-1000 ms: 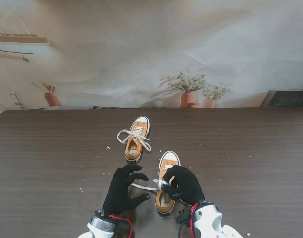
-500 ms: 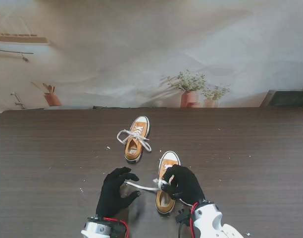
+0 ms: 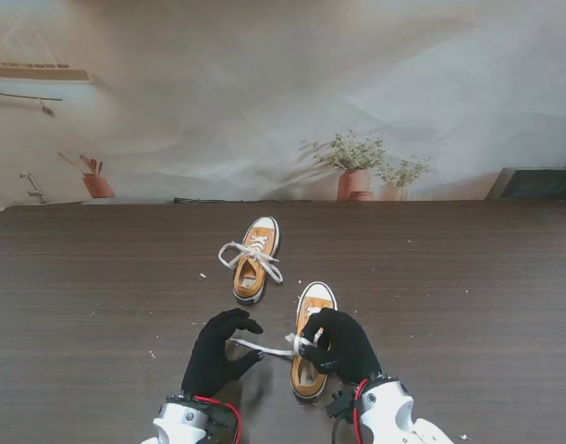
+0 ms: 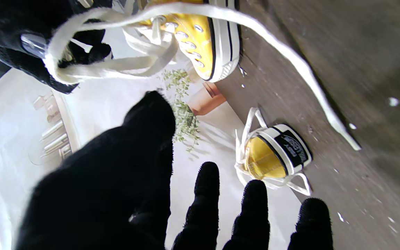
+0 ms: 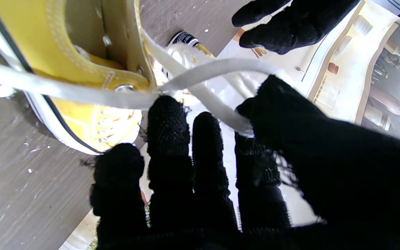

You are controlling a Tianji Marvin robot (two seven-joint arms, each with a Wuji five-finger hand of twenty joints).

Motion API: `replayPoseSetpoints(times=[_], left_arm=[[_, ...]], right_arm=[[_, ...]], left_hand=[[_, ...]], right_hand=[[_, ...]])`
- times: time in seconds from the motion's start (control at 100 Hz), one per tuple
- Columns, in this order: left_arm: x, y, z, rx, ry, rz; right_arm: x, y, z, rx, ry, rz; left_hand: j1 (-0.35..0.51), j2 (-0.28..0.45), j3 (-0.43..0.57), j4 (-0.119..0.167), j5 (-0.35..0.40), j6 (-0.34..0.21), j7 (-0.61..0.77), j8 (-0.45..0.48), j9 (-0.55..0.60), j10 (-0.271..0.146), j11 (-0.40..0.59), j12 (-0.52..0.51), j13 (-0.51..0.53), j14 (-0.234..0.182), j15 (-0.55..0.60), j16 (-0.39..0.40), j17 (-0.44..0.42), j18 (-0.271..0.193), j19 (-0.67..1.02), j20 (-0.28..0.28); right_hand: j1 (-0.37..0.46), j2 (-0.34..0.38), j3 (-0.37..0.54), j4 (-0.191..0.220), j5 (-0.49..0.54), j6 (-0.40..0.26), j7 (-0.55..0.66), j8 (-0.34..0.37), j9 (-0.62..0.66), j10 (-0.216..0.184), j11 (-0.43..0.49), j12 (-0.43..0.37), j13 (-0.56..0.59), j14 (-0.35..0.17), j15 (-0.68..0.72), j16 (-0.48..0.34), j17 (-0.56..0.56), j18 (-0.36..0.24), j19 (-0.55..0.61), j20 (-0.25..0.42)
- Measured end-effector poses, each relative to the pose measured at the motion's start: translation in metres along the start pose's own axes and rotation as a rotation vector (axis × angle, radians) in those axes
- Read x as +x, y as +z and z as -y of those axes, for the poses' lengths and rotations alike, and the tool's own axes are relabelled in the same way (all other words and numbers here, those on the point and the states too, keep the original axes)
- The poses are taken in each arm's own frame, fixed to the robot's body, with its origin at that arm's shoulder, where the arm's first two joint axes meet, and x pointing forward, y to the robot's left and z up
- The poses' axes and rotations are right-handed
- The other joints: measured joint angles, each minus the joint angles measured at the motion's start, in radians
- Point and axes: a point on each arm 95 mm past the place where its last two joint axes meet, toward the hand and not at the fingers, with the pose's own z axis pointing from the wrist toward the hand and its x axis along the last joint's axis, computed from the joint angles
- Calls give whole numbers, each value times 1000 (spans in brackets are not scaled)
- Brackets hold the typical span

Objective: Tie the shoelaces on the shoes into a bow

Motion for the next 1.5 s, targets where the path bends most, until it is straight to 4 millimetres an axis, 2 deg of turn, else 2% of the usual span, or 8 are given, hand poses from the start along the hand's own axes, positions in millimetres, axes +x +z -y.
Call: replayPoseSetpoints(times=[0.2,0.25,0.69,0.84,0.97,1.13,1.28,1.5], left_arm=[[3,4,-5,-21,-17,-18],[5,5,-5,-27,-22,-19],[14,19,-16,-48,-45,-44],[17,25,-20,-62,-60,-51],[20,30,-23,-97,-69,-59],[21,34,-25,-140,-75,-63],[22,38,-25,-151,-76,-56],[22,42,-25,-169,-70,-58]], right_arm=[[0,0,-1,-4,-6,-3],[0,0,-1,-4,-5,-4],[1,1,0,3,-3,-12],[1,1,-1,5,-4,-14],[1,1,-1,5,-6,-16],[0,1,-2,3,-7,-17],[0,0,-2,4,-6,-17],[0,-1,-2,7,-6,-15]], left_hand=[[-3,0,12,0,45,-4,-42,-45,10,0,-1,0,2,-1,0,0,0,0,0,0],[-3,0,12,0,55,-62,-41,-47,19,0,-2,0,16,-2,0,0,0,1,0,0],[9,3,-32,-1,90,-62,-3,-115,40,0,1,0,27,-2,1,0,10,1,0,0],[49,84,-153,-1,90,-62,48,-160,40,0,1,0,27,-2,1,0,10,1,0,0],[39,179,-188,-1,117,-63,65,-178,53,0,0,0,27,-6,1,0,8,1,0,3],[70,250,-272,0,129,-63,61,-190,53,-1,0,0,27,-8,1,0,-13,1,0,12],[106,322,-383,6,96,-62,89,-55,51,-1,0,0,27,-12,1,0,-31,1,0,23],[179,418,-514,17,11,-2,130,175,25,-1,-10,0,-3,-18,-23,0,-61,0,0,35]], right_hand=[[0,0,0,0,0,0,0,0,0,0,0,0,0,0,0,0,0,0,0,0],[0,0,0,0,0,0,0,0,0,0,0,0,0,0,0,0,0,0,0,0],[0,0,0,0,0,0,0,0,0,0,0,0,0,0,0,0,0,0,0,0],[0,0,0,0,0,0,0,0,0,0,0,0,0,0,0,0,0,0,0,0],[0,0,0,0,0,0,0,0,0,0,0,0,0,0,0,0,0,0,0,0],[0,0,0,0,0,0,0,0,0,0,0,0,0,0,0,0,0,0,0,0],[0,0,0,0,0,0,0,0,0,0,0,0,0,0,0,0,0,0,0,0],[0,0,0,0,0,0,0,0,0,0,0,0,0,0,0,0,0,0,0,0]])
